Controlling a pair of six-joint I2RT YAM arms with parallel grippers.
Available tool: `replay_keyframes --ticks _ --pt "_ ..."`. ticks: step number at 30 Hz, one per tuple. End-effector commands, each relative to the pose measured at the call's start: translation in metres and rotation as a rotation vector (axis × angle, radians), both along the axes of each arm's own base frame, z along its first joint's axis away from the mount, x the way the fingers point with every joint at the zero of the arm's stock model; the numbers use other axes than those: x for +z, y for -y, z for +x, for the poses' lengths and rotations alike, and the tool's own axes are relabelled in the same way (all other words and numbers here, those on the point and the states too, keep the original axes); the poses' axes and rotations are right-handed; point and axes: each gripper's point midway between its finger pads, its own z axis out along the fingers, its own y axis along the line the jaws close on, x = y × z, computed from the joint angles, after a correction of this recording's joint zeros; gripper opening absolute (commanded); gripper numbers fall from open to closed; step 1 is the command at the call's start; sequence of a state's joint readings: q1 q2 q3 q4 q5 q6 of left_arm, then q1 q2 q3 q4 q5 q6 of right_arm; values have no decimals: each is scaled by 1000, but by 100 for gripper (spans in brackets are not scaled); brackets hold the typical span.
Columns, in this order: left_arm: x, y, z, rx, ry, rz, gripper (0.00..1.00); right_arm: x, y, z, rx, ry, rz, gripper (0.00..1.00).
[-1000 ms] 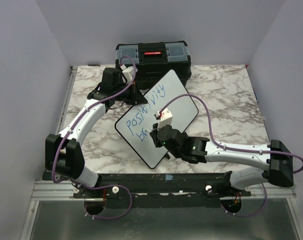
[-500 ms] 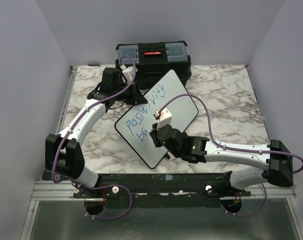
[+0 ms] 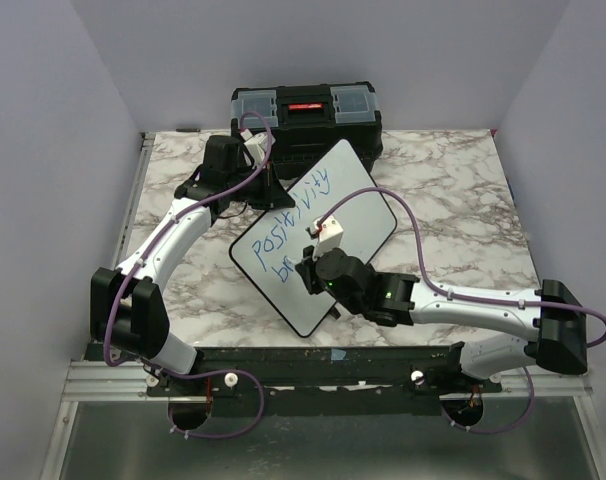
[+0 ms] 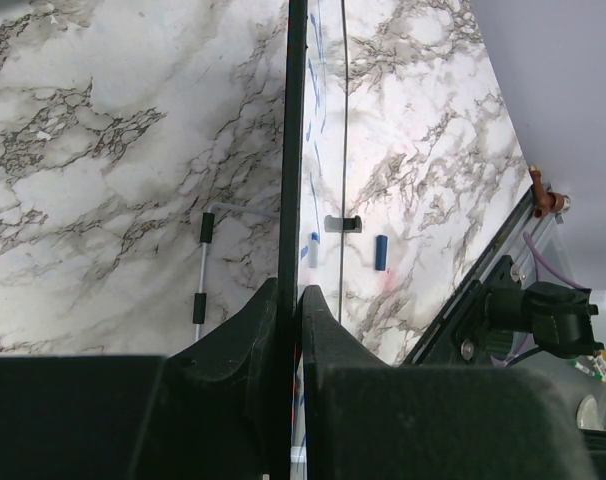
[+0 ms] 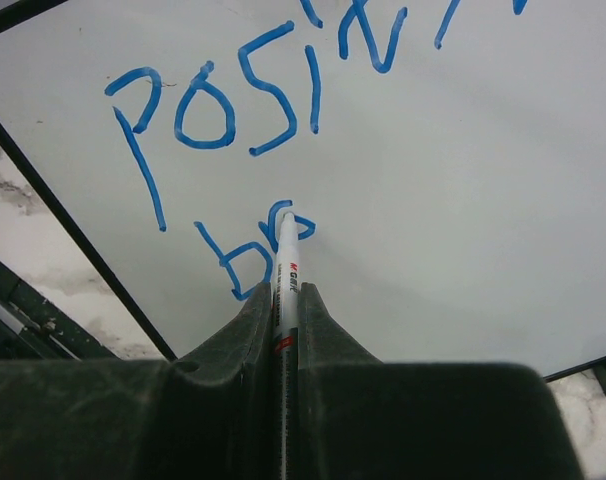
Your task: Write a sentence on the whiteboard
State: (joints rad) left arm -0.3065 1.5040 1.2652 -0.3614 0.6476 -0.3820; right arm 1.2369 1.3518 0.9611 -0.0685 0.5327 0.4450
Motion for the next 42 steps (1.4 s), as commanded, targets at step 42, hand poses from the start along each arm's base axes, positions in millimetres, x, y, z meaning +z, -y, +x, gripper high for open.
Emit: replay_keyframes --ticks 42 --pt "7 -7 7 19 87 31 0 11 23 10 -113 -8 65 1"
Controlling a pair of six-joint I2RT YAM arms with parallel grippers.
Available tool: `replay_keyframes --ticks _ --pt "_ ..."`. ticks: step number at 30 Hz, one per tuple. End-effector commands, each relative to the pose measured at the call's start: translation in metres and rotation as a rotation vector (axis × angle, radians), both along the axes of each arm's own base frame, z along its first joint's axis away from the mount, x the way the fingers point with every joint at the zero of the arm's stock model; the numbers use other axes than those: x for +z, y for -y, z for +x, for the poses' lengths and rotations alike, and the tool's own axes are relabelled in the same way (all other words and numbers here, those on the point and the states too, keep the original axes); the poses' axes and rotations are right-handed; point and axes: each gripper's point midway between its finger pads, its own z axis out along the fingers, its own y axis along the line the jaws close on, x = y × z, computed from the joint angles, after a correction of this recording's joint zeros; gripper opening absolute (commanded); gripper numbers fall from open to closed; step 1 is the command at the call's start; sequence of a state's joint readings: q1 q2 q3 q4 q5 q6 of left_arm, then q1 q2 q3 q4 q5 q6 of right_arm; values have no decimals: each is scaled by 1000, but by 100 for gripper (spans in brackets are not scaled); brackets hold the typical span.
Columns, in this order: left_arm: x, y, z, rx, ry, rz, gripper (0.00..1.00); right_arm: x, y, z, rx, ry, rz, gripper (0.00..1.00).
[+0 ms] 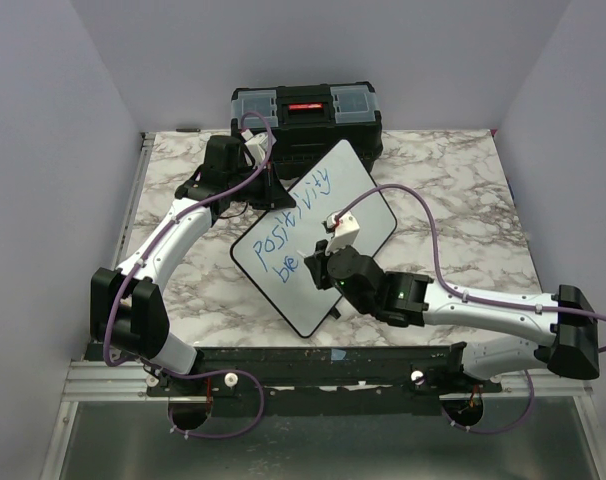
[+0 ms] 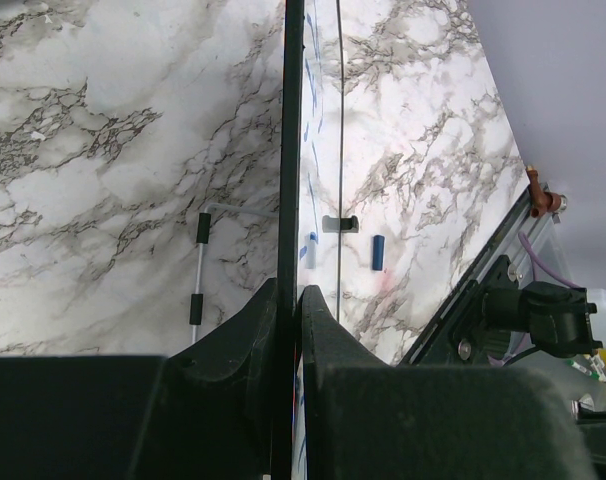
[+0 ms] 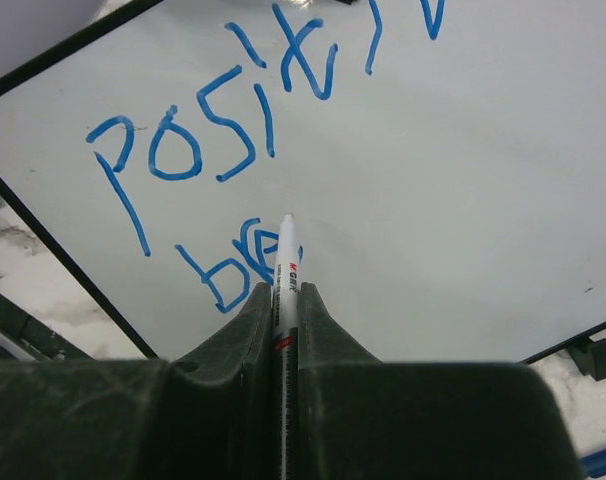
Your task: Write a sentence on the whiteboard
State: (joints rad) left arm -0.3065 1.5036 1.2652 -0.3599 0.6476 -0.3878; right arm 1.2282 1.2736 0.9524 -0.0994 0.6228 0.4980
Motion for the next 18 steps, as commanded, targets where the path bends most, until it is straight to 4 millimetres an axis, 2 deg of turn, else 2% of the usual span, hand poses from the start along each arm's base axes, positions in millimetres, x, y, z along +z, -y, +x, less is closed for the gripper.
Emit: replay_keyframes --ticks 1,18 --pt "7 -8 7 17 89 35 0 -13 0 1 -2 -31 1 1" --pt "6 -7 9 21 85 39 0 -37 -2 7 2 -64 -26 1"
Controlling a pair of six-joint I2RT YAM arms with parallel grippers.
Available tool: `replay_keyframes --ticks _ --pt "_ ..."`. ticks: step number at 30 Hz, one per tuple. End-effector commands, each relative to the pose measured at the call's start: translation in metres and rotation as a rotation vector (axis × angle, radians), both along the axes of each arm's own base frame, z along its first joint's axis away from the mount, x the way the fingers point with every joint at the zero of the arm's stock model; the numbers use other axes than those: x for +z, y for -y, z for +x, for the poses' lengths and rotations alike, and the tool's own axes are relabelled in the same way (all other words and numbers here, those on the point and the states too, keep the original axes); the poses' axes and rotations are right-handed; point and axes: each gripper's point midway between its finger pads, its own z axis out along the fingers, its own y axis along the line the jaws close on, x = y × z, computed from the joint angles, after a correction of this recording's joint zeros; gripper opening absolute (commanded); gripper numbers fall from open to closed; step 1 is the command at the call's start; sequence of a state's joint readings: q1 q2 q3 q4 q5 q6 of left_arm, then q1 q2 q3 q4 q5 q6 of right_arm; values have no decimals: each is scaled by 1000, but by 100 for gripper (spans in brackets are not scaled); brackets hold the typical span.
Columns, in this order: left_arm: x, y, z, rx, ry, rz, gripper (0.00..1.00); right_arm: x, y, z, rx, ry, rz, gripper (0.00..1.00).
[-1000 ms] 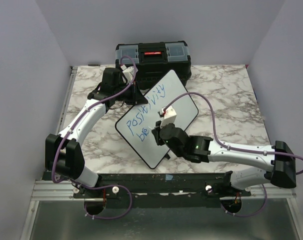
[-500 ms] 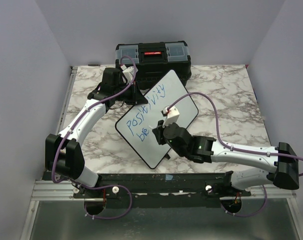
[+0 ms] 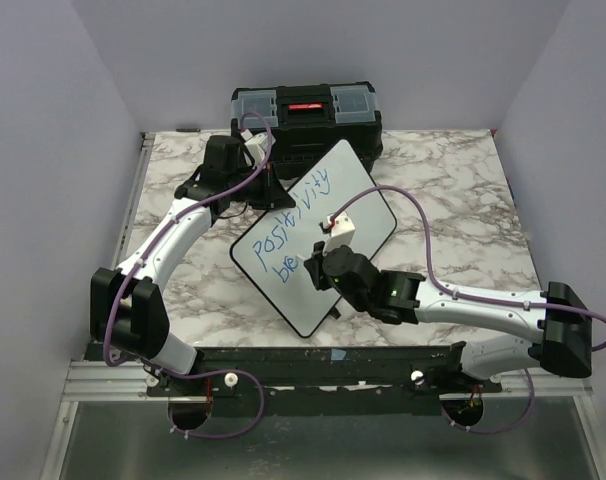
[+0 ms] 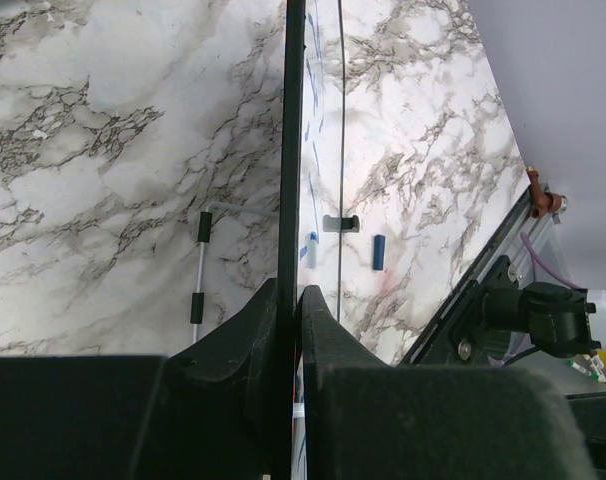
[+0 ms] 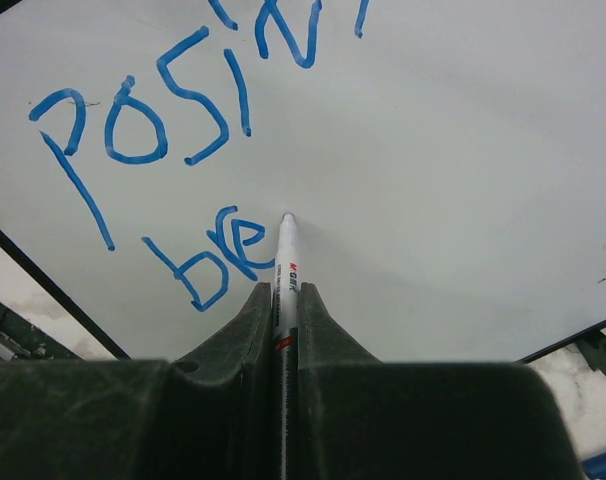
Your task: Write a sentence on the whiteboard
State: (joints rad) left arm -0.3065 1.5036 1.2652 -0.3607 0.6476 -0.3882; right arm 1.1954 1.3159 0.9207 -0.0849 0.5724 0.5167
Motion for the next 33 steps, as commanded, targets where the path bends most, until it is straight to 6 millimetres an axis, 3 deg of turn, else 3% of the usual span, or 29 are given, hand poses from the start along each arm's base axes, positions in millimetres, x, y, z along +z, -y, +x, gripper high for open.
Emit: replay_keyframes --ticks 1,7,22,33 --pt "6 -7 10 20 86 39 0 -9 1 3 -14 -12 5 1" --pt "5 -7 10 20 85 40 0 -6 8 12 -57 8 -14 1" --pt "4 -7 11 16 82 40 0 12 -13 12 18 31 15 1" --pt "3 -6 11 16 79 39 0 -10 -16 -2 82 -36 18 1"
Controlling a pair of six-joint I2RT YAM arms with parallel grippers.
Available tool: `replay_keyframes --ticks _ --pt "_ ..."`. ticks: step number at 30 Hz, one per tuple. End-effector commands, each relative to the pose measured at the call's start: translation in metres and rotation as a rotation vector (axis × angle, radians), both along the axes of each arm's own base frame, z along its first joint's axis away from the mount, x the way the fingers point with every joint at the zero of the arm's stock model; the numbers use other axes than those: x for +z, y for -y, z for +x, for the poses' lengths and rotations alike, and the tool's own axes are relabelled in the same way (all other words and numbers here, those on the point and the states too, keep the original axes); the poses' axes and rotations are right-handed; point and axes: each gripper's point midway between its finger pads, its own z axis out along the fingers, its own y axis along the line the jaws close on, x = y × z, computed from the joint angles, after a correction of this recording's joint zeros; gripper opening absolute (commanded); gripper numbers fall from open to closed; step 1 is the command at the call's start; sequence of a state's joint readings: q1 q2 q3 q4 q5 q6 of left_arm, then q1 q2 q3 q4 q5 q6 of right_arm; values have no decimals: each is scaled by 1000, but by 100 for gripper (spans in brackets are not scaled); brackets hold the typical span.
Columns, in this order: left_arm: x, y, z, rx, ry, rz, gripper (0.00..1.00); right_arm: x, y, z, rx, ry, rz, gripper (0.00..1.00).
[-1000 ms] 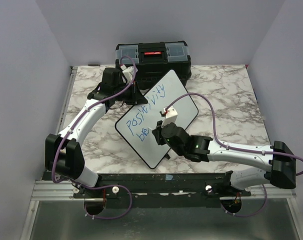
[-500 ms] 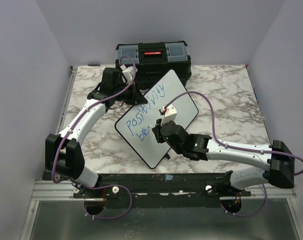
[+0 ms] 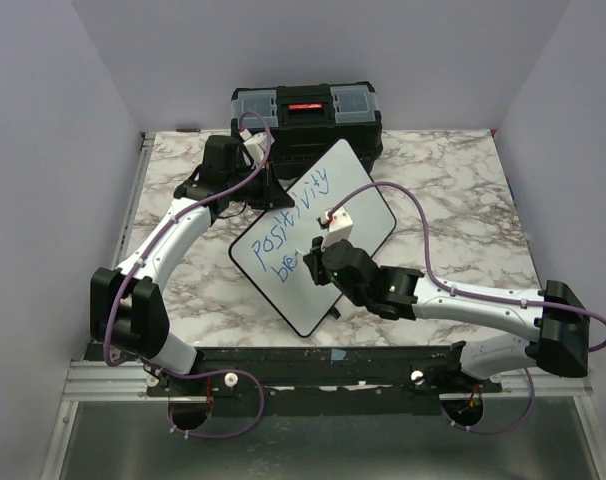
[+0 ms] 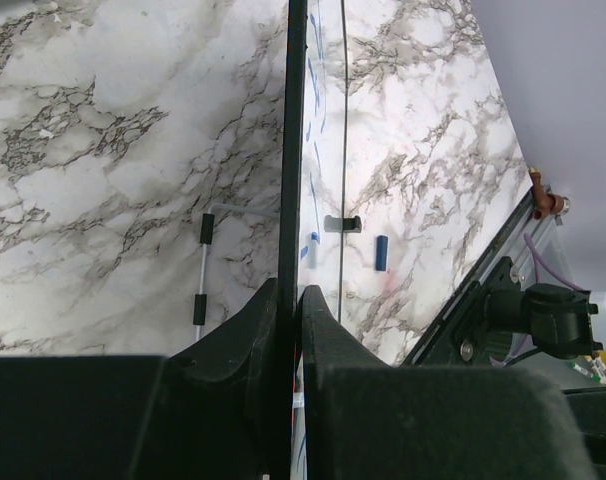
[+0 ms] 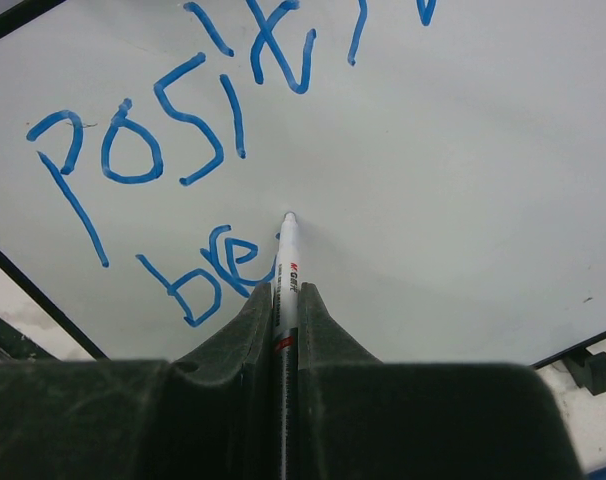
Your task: Write a sentence on the whiteboard
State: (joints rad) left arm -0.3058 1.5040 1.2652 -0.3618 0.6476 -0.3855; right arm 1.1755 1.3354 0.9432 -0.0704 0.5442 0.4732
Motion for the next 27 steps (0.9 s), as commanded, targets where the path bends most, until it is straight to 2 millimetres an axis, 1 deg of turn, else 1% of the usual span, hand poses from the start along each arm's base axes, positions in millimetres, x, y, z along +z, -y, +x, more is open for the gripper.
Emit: replay_keyframes --ticks 1,18,21,27 --pt "4 -6 12 17 81 38 0 -15 -11 -11 64 -58 33 1" --pt "5 -6 12 21 80 38 0 -34 -4 -26 103 -114 39 1" --pt "5 -6 12 21 79 38 0 -39 1 -25 81 -121 27 1" --pt "5 -6 12 22 79 38 0 -51 18 -19 -7 -129 -28 1"
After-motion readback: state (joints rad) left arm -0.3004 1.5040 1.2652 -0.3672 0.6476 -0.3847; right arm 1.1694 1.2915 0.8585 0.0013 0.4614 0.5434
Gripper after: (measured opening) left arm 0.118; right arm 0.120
